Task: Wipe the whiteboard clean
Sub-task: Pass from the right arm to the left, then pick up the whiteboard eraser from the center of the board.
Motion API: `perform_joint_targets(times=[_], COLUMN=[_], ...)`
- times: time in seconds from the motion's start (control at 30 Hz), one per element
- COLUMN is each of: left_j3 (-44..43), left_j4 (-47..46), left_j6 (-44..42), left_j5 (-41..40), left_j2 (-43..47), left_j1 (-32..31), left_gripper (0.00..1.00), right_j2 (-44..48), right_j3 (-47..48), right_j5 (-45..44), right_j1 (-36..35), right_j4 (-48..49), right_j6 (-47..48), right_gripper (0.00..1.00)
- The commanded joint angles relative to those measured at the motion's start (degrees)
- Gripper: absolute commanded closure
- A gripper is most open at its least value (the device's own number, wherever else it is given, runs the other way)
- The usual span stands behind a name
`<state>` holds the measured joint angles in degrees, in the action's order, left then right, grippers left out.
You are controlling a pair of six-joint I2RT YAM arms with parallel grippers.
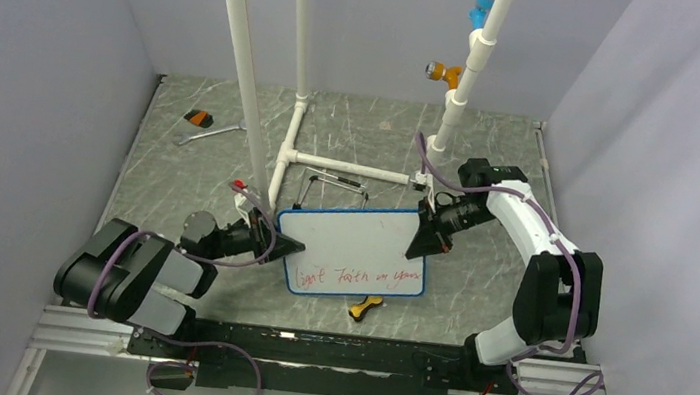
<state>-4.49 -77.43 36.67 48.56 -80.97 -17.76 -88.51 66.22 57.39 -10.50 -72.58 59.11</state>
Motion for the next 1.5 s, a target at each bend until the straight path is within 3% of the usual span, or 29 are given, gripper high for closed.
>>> perform_joint_targets(times=[0.0,0.03,0.1,0.23,0.3,0.47,0.5,0.53,0.67,0.8,0.97,1.03,1.23,1.47], left_j3=[-0.9,-0.8,-0.1,0.4,0.5,0.5,0.4,0.2,-1.5,-3.1,-5.1,-6.2,-8.6,-11.0], left_j4=[-13.9,-14.8,-16.5,-12.8,-6.9,12.2,15.7,19.0,30.9,36.7,40.2,42.5,49.7,56.8], left_j6=[4.1,4.4,4.8,3.4,1.3,-5.5,-6.6,-7.7,-11.9,-13.6,-14.4,-14.9,-17.7,-19.2], left_j5=[4.5,4.3,3.9,2.3,1.0,-4.6,-6.3,-7.9,-13.1,-15.4,-15.5,-15.8,-19.6,-24.7], left_j2=[-2.0,-2.3,-2.1,1.4,5.0,20.5,23.2,25.9,32.7,35.0,34.3,34.1,35.2,35.0], left_j1=[-0.1,-0.1,-0.1,-0.1,-0.2,-0.4,-0.8,-1.2,-3.7,-5.0,-5.7,-6.3,-9.2,-12.3], left_gripper=[0.93,1.0,1.0,1.0,1.0,1.0,1.0,1.0,1.0,1.0,1.0,1.0,1.0,1.0], right_j2=[-0.6,-0.8,-0.9,-0.3,0.4,1.3,1.5,1.8,5.6,12.1,20.7,21.2,21.3,17.2], right_j3=[2.2,2.3,2.5,2.6,2.7,5.1,5.8,6.6,8.8,7.3,-6.1,-10.5,-16.2,-20.8], right_j5=[2.8,2.6,2.2,-1.3,-3.3,-4.5,-4.7,-4.9,-4.9,-0.9,9.8,8.2,0.0,-17.0], right_j1=[-0.2,-0.2,-0.1,0.5,1.6,5.8,6.7,7.6,10.2,10.2,4.7,-0.5,-15.0,-30.3], right_j4=[4.2,4.7,5.7,11.4,14.3,15.1,14.6,14.0,10.7,5.3,2.8,4.6,14.2,31.9], right_j6=[-2.9,-3.5,-4.8,-12.3,-15.5,-17.5,-17.3,-17.0,-13.7,-3.4,16.5,21.6,21.0,9.7], right_gripper=[1.0,1.0,0.98,0.76,0.55,0.31,0.11,0.02,0.0,0.0,0.0,0.01,0.05,0.2])
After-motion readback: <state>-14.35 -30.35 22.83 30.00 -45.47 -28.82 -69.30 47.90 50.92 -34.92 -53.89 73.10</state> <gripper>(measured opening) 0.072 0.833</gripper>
